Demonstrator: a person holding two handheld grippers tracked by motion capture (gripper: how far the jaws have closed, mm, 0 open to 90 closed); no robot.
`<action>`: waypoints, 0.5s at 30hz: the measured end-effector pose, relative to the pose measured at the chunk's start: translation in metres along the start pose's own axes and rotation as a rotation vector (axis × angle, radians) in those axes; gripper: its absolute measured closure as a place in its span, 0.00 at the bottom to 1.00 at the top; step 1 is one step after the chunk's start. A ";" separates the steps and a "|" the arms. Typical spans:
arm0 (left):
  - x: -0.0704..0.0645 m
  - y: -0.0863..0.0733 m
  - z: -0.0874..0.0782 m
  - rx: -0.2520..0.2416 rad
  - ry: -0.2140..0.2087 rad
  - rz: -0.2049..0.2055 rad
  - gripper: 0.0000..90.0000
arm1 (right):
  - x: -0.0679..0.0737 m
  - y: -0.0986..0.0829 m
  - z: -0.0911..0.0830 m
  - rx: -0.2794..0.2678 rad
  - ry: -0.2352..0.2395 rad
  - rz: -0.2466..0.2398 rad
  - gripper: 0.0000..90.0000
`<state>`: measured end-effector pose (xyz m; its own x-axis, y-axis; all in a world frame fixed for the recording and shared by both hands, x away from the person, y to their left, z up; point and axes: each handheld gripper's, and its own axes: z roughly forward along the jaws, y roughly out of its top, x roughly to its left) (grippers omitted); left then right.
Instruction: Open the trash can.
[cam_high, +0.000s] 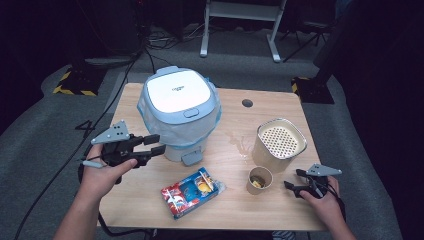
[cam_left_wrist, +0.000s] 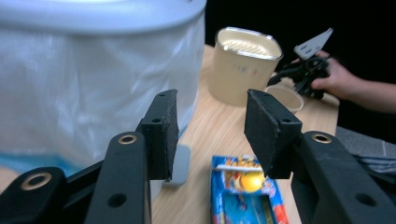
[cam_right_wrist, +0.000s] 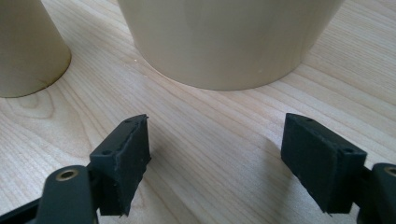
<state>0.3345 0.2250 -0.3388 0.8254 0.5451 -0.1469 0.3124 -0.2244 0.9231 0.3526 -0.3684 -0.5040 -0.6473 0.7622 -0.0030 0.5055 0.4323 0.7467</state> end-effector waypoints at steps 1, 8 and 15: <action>-0.001 0.003 0.000 -0.005 -0.001 0.004 0.62 | 0.000 0.000 0.000 0.000 0.000 0.000 0.26; -0.005 0.029 0.001 -0.026 -0.014 0.027 0.64 | 0.000 0.000 0.000 0.000 0.000 0.000 0.26; -0.007 0.055 0.002 -0.033 -0.023 0.053 0.66 | 0.000 0.000 0.000 0.000 0.000 0.000 0.26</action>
<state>0.3468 0.2071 -0.2880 0.8511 0.5143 -0.1055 0.2528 -0.2253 0.9409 0.3526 -0.3684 -0.5041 -0.6475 0.7620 -0.0030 0.5054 0.4324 0.7467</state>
